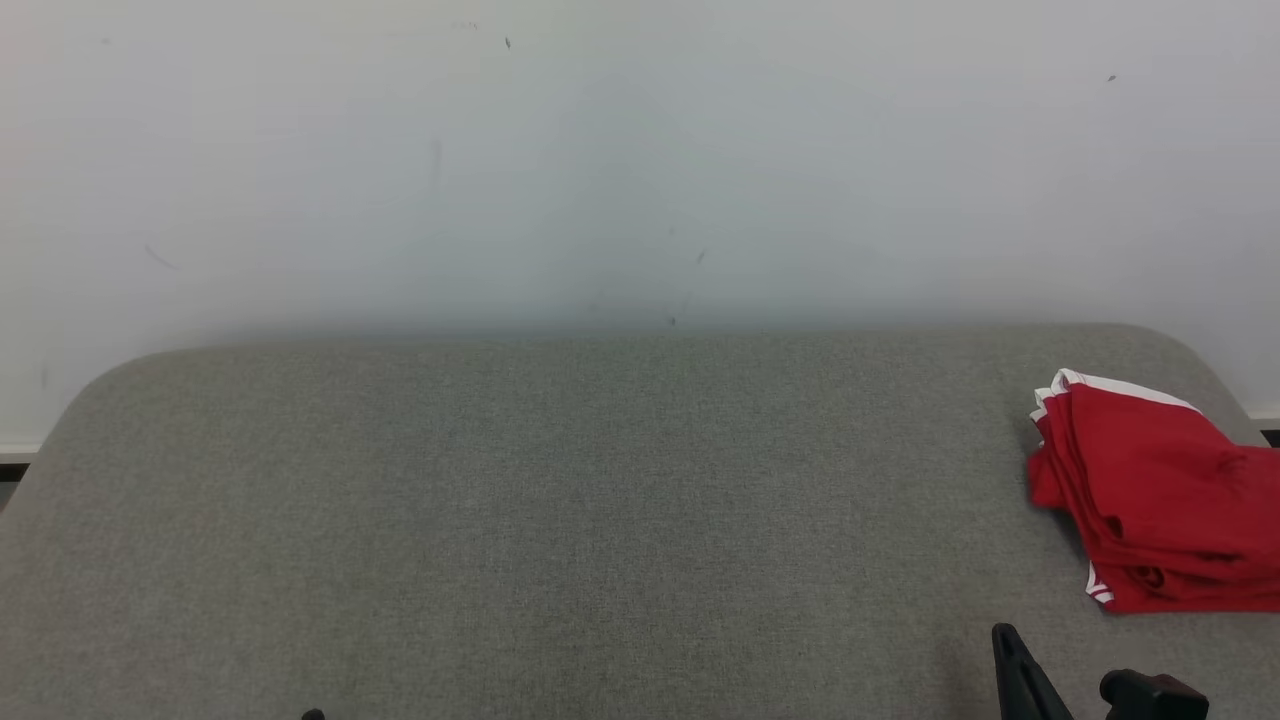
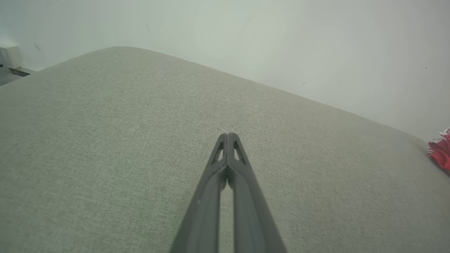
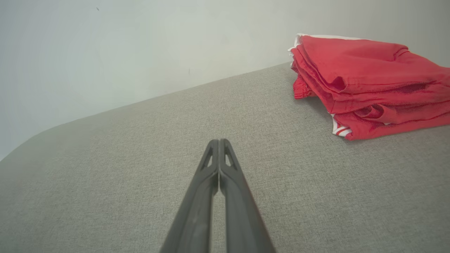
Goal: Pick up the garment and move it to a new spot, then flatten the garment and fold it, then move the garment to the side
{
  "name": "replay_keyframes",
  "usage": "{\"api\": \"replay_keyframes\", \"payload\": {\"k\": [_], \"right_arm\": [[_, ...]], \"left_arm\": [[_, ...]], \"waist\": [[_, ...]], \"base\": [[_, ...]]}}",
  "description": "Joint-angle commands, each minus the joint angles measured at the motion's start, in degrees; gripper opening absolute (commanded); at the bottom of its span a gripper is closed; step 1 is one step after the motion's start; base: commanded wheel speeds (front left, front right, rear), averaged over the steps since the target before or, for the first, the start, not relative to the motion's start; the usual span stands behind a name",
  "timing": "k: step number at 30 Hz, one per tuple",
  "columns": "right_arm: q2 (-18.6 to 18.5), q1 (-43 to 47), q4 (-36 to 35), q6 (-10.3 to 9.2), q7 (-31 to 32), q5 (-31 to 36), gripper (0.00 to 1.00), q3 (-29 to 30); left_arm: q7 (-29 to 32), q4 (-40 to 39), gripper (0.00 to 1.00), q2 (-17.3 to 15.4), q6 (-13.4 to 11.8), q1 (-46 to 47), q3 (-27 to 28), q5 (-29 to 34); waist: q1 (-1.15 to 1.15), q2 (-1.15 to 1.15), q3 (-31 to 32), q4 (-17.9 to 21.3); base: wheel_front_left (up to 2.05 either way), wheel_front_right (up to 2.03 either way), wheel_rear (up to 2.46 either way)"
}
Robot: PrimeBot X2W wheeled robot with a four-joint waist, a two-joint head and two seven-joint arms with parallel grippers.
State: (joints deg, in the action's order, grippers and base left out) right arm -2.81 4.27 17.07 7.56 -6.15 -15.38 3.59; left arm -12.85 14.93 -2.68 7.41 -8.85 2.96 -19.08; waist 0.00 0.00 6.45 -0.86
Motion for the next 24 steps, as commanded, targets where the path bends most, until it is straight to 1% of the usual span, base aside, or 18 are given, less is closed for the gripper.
{"api": "replay_keyframes", "payload": {"k": [1, 9, 10, 24], "right_arm": [[-0.07, -2.12, -0.93, -0.01, 0.38, -3.08, 0.0, 0.51], [-0.07, -3.25, -1.15, -0.02, 1.58, -11.42, 0.0, 1.09], [-0.07, -3.25, -1.15, -0.02, 1.58, -11.42, 0.0, 1.09], [-0.08, -5.32, -1.08, -0.03, 3.75, -24.09, 0.0, 2.41]], "left_arm": [[0.65, -0.41, 0.0, -0.18, 0.01, 2.45, 0.12, -3.09], [2.6, 0.55, 0.0, -0.19, 0.02, 5.01, -0.1, -11.07], [2.6, 0.55, 0.0, -0.19, 0.02, 5.01, -0.1, -11.07], [5.75, 2.16, 0.0, -0.21, 0.03, 9.06, -0.27, -23.33]], "waist": [[0.0, 0.0, -0.1, 0.02], [0.0, 0.0, -0.56, 0.08], [0.0, 0.0, -0.56, 0.08], [0.0, 0.0, -1.37, 0.18]], "base": [[0.0, 0.0, 0.0], [0.0, 0.0, 0.0], [0.0, 0.0, 0.0], [0.0, 0.0, 0.0]]}}
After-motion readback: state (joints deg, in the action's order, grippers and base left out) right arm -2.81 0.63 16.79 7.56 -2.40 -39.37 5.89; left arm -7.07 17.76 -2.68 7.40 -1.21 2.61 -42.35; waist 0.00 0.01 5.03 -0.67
